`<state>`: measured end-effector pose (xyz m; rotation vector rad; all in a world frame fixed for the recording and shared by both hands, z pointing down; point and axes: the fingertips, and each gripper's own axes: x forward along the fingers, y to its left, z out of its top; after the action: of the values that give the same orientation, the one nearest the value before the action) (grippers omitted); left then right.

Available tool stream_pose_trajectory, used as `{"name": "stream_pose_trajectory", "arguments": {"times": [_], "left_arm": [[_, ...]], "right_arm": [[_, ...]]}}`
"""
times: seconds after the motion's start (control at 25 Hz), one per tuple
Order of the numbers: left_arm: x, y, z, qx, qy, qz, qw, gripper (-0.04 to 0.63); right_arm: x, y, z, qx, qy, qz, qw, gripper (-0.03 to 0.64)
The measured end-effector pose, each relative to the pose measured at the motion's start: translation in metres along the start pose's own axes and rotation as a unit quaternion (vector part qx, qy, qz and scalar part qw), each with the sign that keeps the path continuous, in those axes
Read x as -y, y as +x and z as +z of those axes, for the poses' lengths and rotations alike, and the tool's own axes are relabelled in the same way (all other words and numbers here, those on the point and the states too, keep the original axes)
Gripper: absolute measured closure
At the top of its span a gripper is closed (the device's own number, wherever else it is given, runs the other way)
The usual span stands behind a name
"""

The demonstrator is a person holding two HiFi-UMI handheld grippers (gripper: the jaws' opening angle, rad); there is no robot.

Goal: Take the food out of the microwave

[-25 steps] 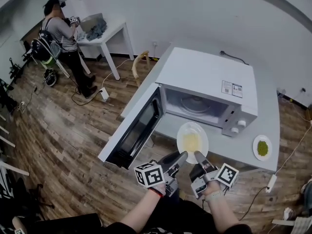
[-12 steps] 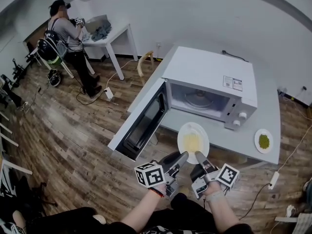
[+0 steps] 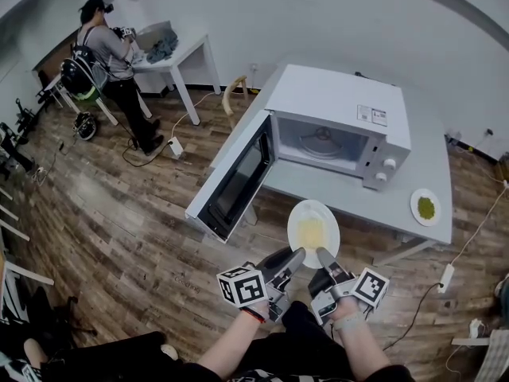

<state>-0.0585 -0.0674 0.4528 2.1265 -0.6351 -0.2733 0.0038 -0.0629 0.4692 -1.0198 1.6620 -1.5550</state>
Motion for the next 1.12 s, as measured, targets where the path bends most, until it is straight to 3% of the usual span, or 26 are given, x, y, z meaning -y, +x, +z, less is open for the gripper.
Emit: {"name": "stream_pose_trajectory", "arguments": {"times": [1.12], "left_arm": [[0.043, -0.045, -0.058, -0.015, 0.003, -0.017, 0.9997, 0.486]], "right_arm": [[-0.001, -0.077, -0.043, 0.028, 0.002, 0.004, 1.000, 0.555]]}}
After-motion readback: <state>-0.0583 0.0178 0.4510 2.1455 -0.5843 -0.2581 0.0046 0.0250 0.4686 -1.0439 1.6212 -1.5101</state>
